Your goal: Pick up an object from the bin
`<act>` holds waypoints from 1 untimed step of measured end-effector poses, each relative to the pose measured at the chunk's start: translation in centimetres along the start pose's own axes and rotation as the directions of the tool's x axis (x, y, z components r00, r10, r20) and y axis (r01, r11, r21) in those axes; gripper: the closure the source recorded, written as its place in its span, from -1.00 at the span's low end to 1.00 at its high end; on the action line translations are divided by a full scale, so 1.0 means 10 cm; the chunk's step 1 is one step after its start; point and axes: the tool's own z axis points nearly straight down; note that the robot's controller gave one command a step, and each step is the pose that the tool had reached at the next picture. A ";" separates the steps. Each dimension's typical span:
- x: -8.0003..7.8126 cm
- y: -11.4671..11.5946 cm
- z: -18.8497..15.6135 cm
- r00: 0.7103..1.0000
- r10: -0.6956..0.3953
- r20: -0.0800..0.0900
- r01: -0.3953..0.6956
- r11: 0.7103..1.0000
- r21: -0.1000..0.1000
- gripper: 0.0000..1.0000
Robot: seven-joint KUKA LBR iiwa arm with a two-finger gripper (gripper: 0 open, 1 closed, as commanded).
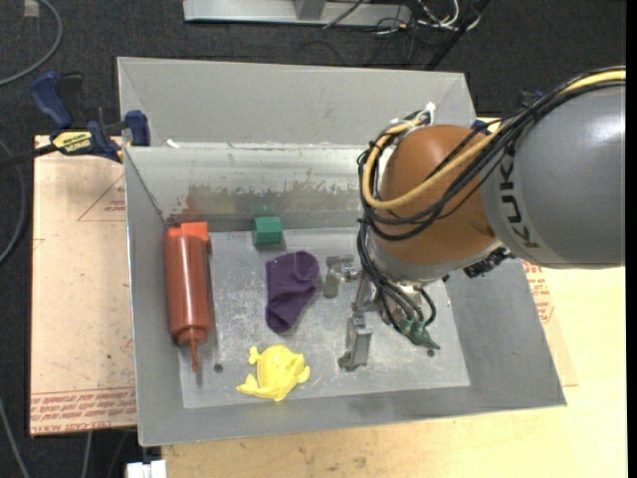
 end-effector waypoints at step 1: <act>-0.02 0.00 -0.04 1.000 0.002 0.008 -0.002 1.000 -0.001 -1.00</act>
Offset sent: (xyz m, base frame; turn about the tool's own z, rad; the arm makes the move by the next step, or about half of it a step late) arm 0.0007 0.0661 -0.0953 -0.1127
